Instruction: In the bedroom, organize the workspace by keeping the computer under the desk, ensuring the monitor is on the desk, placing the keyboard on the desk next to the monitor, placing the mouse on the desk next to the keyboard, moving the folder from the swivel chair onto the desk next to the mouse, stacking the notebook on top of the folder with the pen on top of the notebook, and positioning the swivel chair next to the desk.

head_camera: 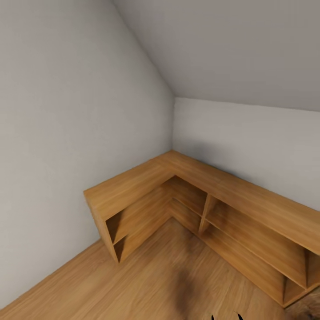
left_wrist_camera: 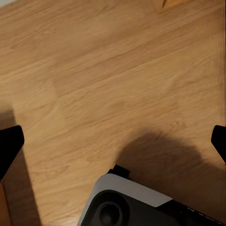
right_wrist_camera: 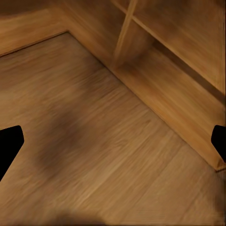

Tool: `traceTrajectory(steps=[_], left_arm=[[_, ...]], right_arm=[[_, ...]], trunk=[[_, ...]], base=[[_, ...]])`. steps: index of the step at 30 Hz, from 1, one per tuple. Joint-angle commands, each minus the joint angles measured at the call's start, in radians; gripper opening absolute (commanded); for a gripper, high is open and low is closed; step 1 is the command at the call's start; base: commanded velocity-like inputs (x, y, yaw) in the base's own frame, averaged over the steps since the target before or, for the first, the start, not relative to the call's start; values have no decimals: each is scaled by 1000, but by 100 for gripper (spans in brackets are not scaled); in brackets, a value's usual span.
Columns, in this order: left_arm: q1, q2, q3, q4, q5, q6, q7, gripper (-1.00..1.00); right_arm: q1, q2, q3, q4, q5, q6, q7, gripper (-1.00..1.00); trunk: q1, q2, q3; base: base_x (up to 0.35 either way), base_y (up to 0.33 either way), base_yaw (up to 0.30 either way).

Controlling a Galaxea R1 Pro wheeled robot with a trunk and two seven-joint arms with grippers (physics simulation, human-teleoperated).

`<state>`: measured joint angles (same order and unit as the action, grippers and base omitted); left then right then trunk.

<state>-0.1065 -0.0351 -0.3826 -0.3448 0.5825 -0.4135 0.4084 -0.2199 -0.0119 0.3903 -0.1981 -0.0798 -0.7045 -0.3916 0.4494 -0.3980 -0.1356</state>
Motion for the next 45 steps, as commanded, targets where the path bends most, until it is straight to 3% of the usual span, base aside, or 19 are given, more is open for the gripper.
traceTrajectory(steps=[1, 15, 34, 45], left_arm=[[-1, 0, -9, 0, 6, -4, 7, 100], [-1, 1, -9, 1, 7, -4, 7, 100], [-1, 1, -8, 1, 7, -4, 8, 100], [-1, 1, -7, 1, 7, -4, 8, 100]], right_arm=[[-1, -1, 9, 0, -8, -3, -3, 100], [-1, 0, 8, -1, -9, 44, -3, 100], [-1, 0, 8, -1, -11, 45, -3, 100], [-1, -2, 10, 0, -2, 39, -1, 100]], trunk=[[1, -2, -2], [1, -2, -6], [1, -2, -35], [1, -2, -38]], base=[[11, 0, -300], [1, 0, -282], [107, 143, -77], [5, 5, -274]])
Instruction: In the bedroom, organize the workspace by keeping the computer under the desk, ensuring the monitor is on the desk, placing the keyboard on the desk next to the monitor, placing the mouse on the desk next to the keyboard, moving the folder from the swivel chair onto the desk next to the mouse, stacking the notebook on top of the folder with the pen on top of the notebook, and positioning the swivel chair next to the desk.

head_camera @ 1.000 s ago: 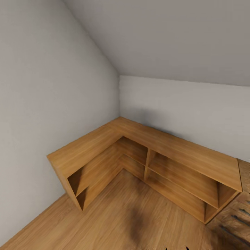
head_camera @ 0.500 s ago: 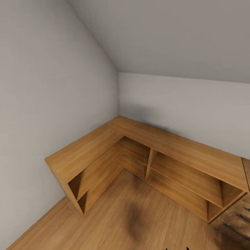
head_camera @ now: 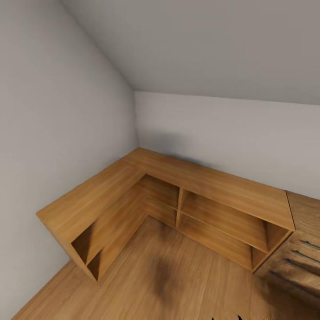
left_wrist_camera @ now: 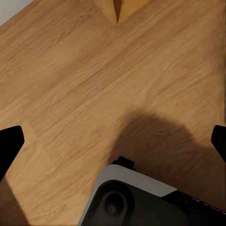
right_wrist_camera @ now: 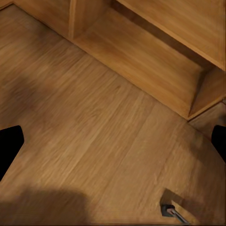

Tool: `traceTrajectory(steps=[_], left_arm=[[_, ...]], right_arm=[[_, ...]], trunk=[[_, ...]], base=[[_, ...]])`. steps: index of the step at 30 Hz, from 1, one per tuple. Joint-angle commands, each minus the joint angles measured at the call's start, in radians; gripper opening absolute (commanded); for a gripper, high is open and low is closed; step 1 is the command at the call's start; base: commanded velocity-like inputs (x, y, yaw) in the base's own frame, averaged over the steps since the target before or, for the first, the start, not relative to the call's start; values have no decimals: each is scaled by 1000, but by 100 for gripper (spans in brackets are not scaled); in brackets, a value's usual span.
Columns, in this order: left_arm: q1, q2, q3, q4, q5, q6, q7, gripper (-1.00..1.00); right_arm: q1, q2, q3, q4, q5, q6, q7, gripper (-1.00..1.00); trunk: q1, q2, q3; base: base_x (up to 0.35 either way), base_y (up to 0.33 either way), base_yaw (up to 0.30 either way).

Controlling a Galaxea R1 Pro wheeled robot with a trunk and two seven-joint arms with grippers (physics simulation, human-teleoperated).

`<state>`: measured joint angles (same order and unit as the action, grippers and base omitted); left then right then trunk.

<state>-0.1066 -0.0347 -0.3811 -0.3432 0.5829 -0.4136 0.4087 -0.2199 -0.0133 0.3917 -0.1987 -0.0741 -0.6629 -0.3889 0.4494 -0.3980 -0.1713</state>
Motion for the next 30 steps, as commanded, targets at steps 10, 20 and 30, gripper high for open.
traceTrajectory(steps=[10, 20, 30], left_arm=[[-1, -1, -9, 0, 8, -4, 7, 100], [-1, -1, -9, 0, 8, -4, 7, 100], [-1, -1, -9, 0, 8, -4, 7, 100]], right_arm=[[-1, 0, 9, -1, -6, -4, -4, 100], [-1, 0, 10, 1, -5, -2, -4, 100], [-1, 0, 10, 1, -4, 3, -4, 100]], trunk=[[1, -2, -2], [1, -2, -2], [1, -2, -2]], base=[[0, 0, -299], [0, 0, -300], [0, 6, -297]])
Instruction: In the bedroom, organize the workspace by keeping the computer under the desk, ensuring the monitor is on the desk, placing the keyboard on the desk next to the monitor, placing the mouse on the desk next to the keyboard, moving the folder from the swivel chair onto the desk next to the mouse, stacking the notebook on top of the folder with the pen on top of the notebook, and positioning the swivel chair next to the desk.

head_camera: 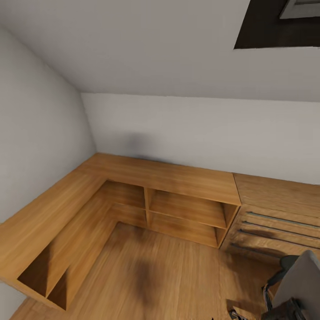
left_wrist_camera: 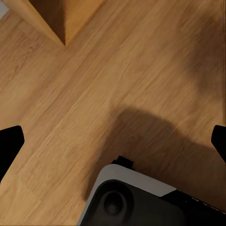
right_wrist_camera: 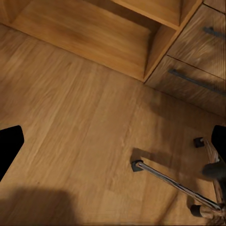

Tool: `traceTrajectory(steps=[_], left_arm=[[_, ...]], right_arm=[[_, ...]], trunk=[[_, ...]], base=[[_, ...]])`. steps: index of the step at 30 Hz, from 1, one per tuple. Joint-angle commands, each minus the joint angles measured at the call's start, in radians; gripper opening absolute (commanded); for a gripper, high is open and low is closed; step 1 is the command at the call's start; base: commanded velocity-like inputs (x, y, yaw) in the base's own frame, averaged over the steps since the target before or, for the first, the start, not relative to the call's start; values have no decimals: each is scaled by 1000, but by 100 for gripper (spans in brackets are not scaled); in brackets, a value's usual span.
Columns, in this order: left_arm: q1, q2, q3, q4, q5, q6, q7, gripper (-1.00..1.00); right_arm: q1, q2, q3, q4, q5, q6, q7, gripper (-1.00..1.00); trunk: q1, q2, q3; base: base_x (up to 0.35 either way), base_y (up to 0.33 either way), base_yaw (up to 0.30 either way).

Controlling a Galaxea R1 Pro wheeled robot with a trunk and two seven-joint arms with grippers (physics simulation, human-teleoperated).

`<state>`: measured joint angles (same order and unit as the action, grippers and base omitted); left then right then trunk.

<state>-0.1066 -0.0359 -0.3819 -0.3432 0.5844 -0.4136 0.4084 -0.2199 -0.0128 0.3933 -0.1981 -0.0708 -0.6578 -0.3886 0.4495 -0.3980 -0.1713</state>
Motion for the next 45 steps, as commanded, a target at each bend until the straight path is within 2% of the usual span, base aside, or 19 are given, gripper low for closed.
traceTrajectory(steps=[1, 22, 45], left_arm=[[-1, 1, -9, 0, 6, -4, 7, 100], [-1, 1, -9, 0, 6, -4, 7, 100], [-1, 1, -9, 0, 6, -2, 7, 100]], right_arm=[[-1, -1, 9, 0, -7, -3, -4, 100], [-1, -1, 10, 0, -5, -3, -3, 100], [-1, -1, 10, 0, -6, -3, -3, 100]], trunk=[[1, -2, -2], [1, -2, 6], [1, -2, 18]], base=[[0, 116, -295], [103, 241, -295], [32, 21, -295]])
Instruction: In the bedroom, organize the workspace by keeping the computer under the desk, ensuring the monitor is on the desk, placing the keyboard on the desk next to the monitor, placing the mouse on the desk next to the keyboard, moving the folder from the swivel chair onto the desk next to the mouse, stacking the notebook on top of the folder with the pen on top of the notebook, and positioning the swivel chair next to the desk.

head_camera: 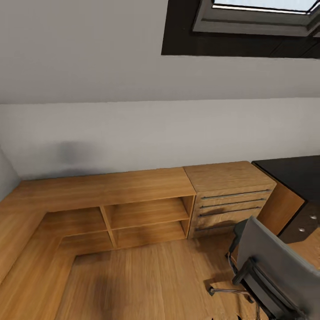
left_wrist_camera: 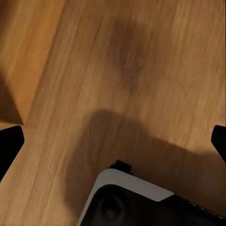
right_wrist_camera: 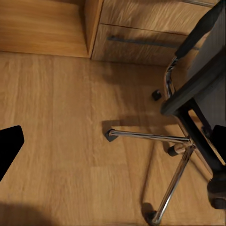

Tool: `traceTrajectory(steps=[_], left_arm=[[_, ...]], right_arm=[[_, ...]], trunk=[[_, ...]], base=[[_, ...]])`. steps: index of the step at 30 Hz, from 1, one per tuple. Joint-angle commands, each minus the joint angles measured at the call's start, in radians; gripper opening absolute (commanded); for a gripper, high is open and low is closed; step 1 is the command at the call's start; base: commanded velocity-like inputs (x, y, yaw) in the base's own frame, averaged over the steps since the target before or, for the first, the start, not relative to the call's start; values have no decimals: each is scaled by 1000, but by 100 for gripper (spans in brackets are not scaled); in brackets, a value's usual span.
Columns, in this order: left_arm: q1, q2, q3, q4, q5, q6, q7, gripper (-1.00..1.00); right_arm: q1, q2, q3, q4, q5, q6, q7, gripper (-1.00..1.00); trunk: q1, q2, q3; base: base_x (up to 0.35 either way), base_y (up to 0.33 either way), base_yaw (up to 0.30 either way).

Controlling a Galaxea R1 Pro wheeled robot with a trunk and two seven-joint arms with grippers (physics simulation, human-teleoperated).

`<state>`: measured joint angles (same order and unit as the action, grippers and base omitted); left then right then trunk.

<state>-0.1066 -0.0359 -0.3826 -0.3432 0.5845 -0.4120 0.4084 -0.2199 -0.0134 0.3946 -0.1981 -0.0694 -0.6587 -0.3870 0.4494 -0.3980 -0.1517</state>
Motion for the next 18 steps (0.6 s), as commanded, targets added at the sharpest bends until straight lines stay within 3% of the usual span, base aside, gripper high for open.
traceTrajectory(steps=[1, 7, 18], left_arm=[[-1, 1, -9, 0, 6, -4, 7, 100], [-1, 0, -9, 0, 6, -4, 6, 100], [-1, -2, -9, 0, 6, -4, 6, 100]], right_arm=[[-1, 0, 9, 0, -7, -2, -4, 100], [-1, 0, 9, 0, -7, -2, -4, 100], [-1, 0, 9, 0, -7, -3, -4, 100]], trunk=[[1, -2, -2], [1, -2, 1], [1, -2, 7]], base=[[15, 0, -295], [130, 134, -295], [228, 260, -295]])
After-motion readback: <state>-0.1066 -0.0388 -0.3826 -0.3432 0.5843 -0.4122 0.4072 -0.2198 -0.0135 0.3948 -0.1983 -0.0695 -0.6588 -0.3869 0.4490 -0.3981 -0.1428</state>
